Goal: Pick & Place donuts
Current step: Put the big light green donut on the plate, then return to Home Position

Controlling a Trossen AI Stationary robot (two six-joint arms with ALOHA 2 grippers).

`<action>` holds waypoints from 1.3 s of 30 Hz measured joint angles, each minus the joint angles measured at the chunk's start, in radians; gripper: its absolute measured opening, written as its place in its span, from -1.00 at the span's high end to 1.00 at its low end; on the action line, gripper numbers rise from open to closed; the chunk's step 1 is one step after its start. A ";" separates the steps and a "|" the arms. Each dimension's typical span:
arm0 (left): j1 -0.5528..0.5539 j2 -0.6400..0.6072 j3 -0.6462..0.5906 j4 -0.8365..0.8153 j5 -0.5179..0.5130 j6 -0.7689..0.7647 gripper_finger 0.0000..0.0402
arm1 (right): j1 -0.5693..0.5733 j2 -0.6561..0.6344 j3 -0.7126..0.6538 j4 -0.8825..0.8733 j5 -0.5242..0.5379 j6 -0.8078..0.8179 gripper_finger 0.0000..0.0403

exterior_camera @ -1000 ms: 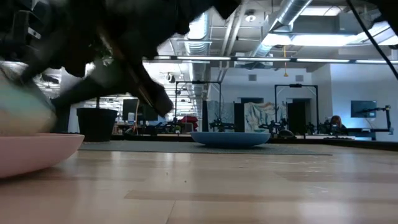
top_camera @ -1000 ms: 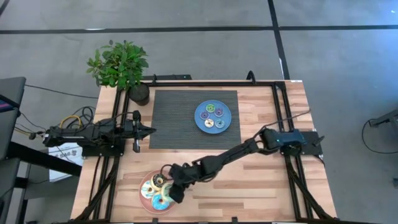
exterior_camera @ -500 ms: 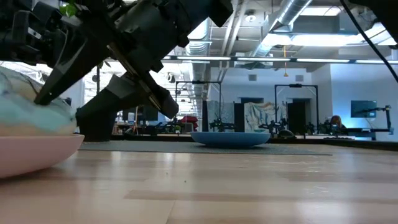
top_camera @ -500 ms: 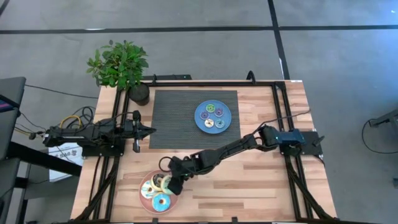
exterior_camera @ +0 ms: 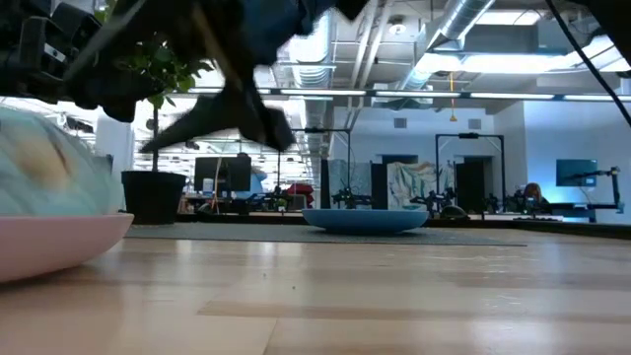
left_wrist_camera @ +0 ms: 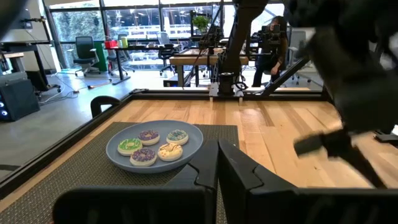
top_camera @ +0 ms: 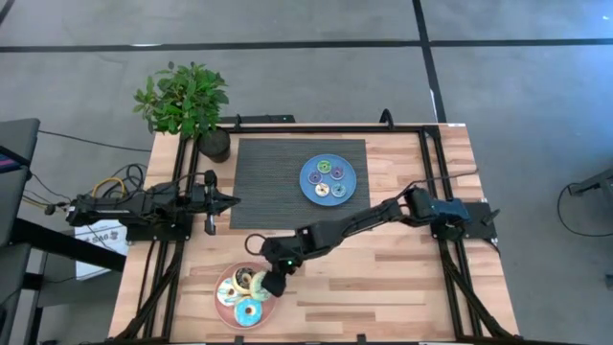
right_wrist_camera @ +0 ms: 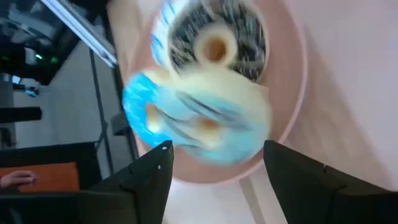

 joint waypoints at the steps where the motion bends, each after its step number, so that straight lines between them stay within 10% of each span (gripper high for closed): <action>1: 0.000 0.000 0.000 0.000 0.000 0.000 1.00 | -0.001 -0.016 0.001 -0.009 0.010 -0.013 -0.20; 15: 0.000 0.000 0.000 0.000 0.000 0.000 1.00 | 0.012 -0.304 -0.202 -0.485 0.276 -0.464 0.09; 24: 0.000 0.001 0.000 0.000 0.000 0.000 1.00 | -0.022 -0.742 -0.957 0.053 0.300 -0.458 0.93; 31: 0.000 0.000 0.000 0.000 0.000 0.000 1.00 | -0.148 -1.164 -1.475 0.527 0.217 -0.447 0.93; 39: 0.000 0.001 0.000 0.000 0.000 0.000 1.00 | -0.237 -1.505 -1.694 0.566 0.187 -0.571 0.98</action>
